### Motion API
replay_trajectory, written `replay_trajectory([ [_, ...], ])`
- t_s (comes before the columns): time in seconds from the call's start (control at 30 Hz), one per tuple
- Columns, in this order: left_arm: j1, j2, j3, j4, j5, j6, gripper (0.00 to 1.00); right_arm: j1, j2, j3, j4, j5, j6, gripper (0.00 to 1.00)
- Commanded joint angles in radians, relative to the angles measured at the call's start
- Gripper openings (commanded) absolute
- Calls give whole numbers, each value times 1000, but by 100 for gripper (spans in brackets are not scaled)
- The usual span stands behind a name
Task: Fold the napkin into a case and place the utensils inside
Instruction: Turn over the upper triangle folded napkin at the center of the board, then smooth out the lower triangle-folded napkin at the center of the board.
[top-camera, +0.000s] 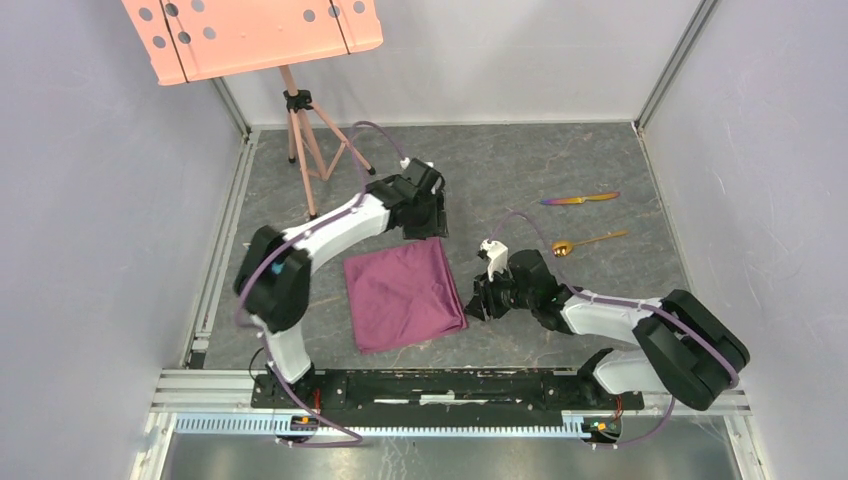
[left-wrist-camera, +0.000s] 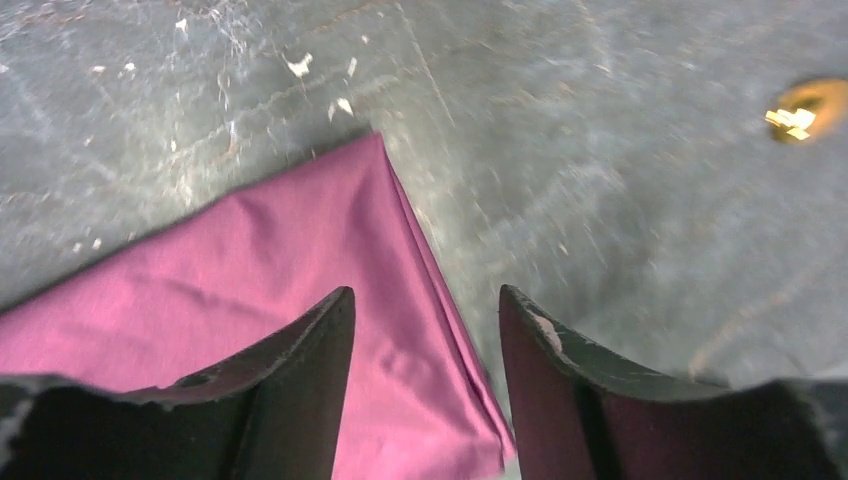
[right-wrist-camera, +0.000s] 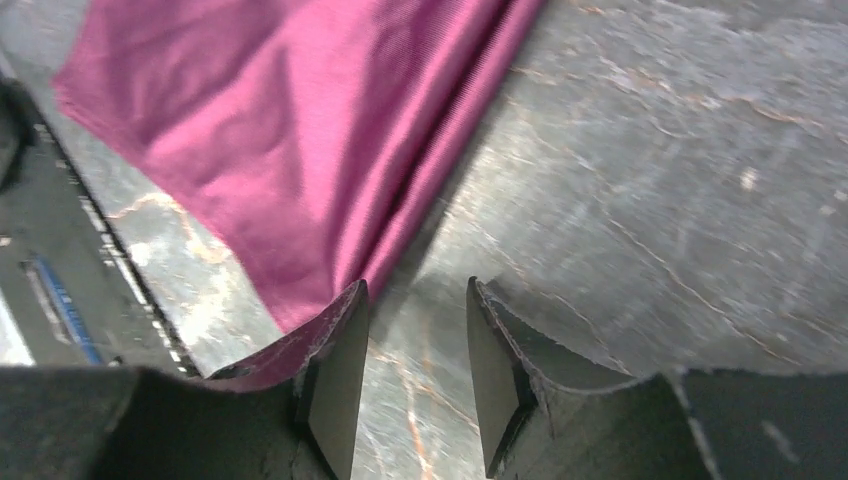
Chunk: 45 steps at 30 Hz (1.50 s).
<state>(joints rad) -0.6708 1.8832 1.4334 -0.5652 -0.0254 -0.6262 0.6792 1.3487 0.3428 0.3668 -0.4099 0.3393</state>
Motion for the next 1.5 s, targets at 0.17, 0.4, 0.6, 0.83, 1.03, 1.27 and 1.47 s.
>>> replay_trajectory([
  [0.17,7,-469,-296,61,152,17,68,148,-5,135,-306,295,7,56],
  [0.4,6,-670,-549,110,208,-69,70,261,5,175,-364,473,88,60],
  [0.6,7,-755,-671,126,186,-109,71,262,-110,201,-459,480,86,65],
  [0.83,7,-791,-718,172,199,-154,72,294,-99,175,-294,325,240,66],
  [1.03,7,-828,-712,150,200,-151,72,323,-30,197,-319,379,252,67],
  [1.27,7,-874,-695,124,177,-149,73,364,-9,199,-337,416,243,52],
  [1.47,6,-864,-691,124,185,-145,73,357,-25,159,-310,448,251,31],
])
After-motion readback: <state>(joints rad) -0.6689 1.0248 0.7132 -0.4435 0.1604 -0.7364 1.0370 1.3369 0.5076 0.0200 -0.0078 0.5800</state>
